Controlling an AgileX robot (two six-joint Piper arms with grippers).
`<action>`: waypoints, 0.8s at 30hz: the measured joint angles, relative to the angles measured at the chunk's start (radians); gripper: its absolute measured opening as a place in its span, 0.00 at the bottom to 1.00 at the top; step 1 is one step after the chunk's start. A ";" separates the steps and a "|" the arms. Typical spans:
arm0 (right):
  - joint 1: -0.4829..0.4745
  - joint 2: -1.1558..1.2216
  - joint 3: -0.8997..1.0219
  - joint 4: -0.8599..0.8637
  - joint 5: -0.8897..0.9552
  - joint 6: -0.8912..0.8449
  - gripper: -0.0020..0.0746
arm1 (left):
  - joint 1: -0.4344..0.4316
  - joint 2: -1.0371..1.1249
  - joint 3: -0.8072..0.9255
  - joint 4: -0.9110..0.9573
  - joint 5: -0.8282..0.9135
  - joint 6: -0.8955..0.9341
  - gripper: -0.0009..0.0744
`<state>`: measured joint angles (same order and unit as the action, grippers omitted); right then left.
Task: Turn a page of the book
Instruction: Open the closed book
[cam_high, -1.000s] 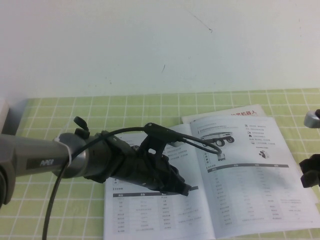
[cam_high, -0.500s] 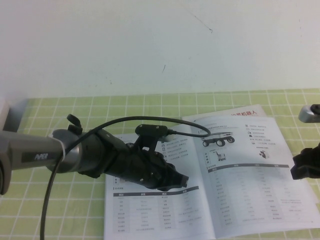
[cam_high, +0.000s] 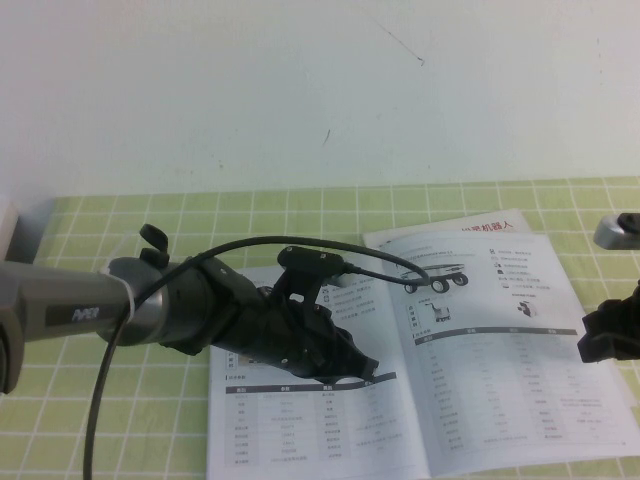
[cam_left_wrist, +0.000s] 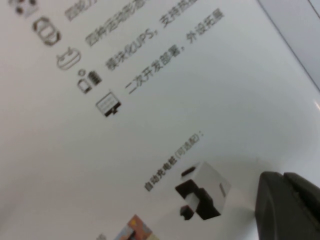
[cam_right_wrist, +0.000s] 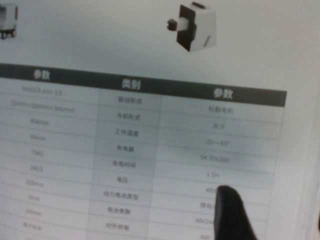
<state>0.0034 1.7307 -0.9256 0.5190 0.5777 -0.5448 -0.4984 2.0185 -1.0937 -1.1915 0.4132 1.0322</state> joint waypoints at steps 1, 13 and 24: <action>0.000 0.000 0.000 0.000 0.000 -0.001 0.49 | 0.000 -0.013 0.000 0.015 -0.009 0.000 0.01; 0.000 0.000 0.000 0.026 -0.002 -0.020 0.49 | -0.007 -0.072 0.019 0.154 -0.058 0.000 0.01; 0.000 0.054 0.000 0.242 0.028 -0.233 0.50 | -0.007 -0.072 0.019 0.158 -0.060 0.000 0.01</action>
<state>0.0034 1.7842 -0.9256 0.7608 0.6054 -0.7774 -0.5052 1.9464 -1.0746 -1.0336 0.3530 1.0322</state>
